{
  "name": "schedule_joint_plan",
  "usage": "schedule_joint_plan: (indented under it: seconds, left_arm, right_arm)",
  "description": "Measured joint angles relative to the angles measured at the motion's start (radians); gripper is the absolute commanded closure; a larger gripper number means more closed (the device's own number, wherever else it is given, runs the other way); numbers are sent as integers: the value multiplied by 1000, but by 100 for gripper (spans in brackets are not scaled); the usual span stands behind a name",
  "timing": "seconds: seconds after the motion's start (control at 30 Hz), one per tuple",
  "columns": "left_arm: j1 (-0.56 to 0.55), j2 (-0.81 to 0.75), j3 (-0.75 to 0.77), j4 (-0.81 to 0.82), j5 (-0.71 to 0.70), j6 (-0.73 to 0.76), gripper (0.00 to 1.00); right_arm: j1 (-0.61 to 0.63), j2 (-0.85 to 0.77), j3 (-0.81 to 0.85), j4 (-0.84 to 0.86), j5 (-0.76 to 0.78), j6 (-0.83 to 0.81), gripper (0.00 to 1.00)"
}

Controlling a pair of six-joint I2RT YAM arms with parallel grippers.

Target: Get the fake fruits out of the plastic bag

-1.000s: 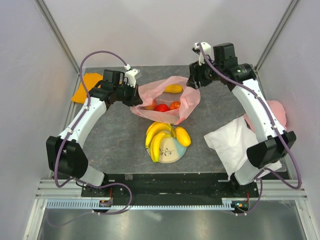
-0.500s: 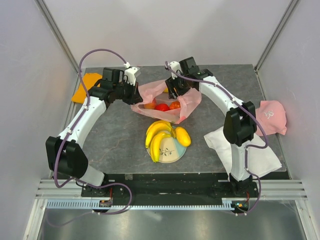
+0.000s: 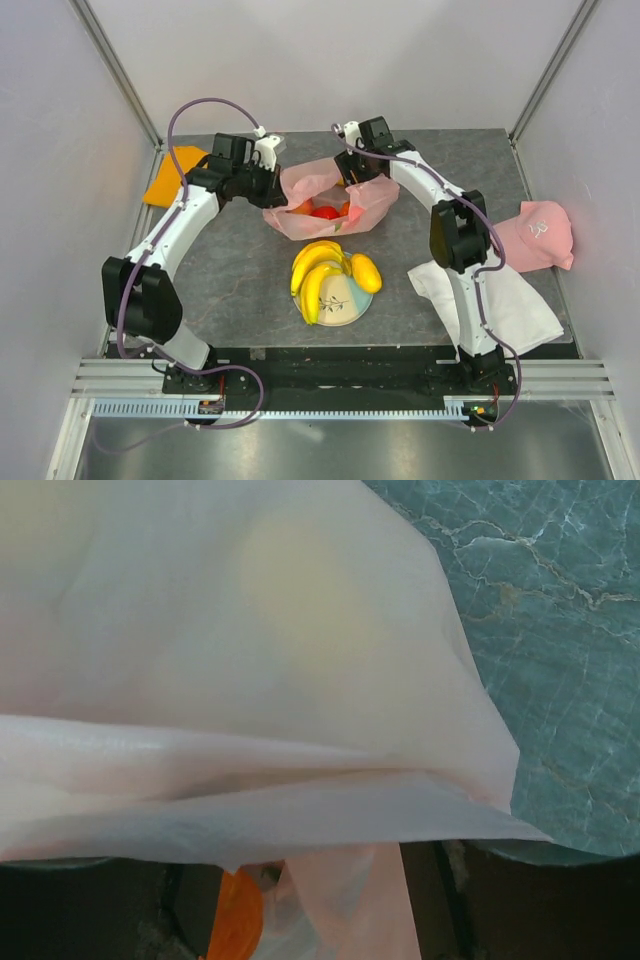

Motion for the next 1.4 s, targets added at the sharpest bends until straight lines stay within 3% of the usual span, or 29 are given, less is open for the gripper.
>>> schedule_joint_plan:
  seconds: [0.13, 0.17, 0.3, 0.4, 0.57, 0.77, 1.0, 1.07, 1.2, 1.4]
  left_arm:
    - [0, 27, 13, -2, -4, 9, 98]
    - [0, 33, 16, -3, -6, 11, 98]
    - [0, 60, 38, -6, -21, 19, 98]
    - [0, 71, 51, -12, -25, 23, 98]
    - [-1, 73, 64, -19, -34, 26, 98]
    - [-2, 73, 67, -18, -42, 26, 99]
    - [-4, 73, 67, -18, -42, 26, 98]
    - [-5, 73, 67, -18, -40, 26, 99]
    - [-5, 73, 69, -18, -40, 26, 98]
    - [-6, 73, 98, -17, -38, 26, 98]
  right_arm:
    - [-7, 77, 45, 44, 16, -23, 23]
    - [-8, 98, 60, 55, 16, -34, 26]
    - [-11, 163, 109, 112, 19, -74, 62]
    - [-16, 171, 114, 143, 14, -90, 73]
    - [-33, 103, 26, 204, -27, -89, 80]
    - [-45, -146, -220, 193, -103, -92, 83]
    - [-46, -378, -393, 101, -103, -146, 82]
    - [-55, -390, -439, 56, -99, -159, 80]
    - [-72, -362, -453, -27, -105, -167, 60]
    - [-80, -222, -272, -108, 23, -164, 64]
